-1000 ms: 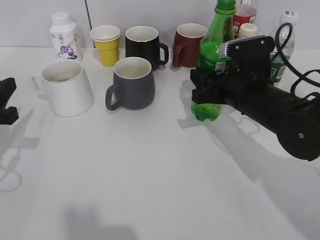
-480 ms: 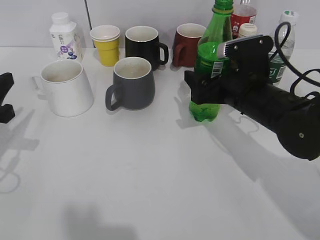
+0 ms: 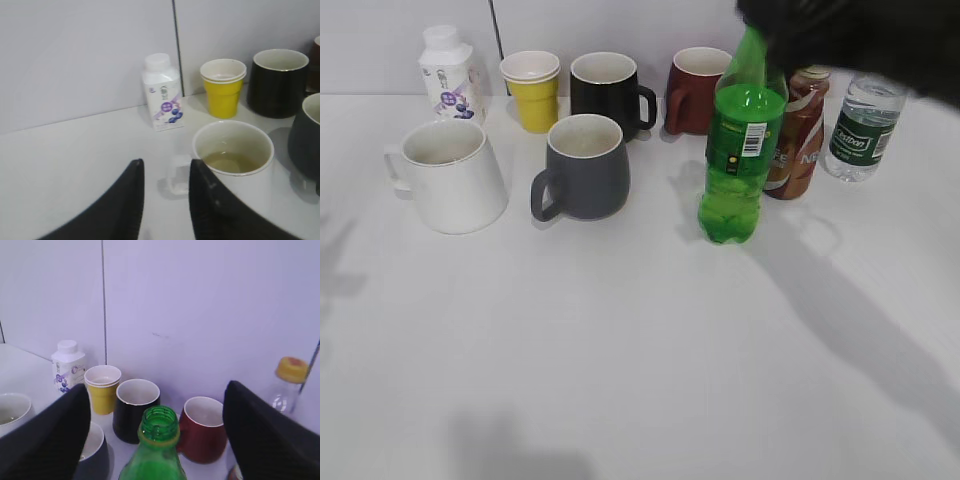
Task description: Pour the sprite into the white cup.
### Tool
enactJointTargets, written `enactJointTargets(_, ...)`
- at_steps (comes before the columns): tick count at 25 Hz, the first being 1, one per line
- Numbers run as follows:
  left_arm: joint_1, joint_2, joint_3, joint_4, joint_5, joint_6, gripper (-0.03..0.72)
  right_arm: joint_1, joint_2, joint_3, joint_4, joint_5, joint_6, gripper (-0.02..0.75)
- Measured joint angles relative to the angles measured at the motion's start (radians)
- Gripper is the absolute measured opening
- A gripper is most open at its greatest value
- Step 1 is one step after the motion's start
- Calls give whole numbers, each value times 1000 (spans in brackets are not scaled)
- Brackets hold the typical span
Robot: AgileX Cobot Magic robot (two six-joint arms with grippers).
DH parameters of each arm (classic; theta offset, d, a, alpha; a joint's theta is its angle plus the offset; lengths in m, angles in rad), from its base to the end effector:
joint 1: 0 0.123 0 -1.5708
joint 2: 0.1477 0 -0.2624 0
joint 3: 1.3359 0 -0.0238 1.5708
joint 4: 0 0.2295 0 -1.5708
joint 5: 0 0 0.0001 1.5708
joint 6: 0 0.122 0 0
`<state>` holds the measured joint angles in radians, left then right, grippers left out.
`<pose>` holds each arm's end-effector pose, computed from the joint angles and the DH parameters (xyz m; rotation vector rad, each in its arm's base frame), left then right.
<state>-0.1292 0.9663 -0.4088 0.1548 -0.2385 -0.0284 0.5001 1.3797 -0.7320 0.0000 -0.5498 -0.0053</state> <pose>0.2158 -0.0325 0.2473 0.2520 1.7877 -0.0380 0.2787 0.1523 0.2819 -0.3987 1.5441 0.3864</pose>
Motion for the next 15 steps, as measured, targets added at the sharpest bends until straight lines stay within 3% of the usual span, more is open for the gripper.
enactJointTargets(4, -7, -268, -141, -38, 411, 0, 354, 0, -186, -1, -79, 164, -2, 622)
enactJointTargets(8, -9, -479, -199, -92, 711, 0, 496, 0, -380, -3, -99, 449, -2, 622)
enactJointTargets(15, -9, -788, -207, -112, 1130, 0, 534, 0, -741, -5, -62, 1033, -2, 619)
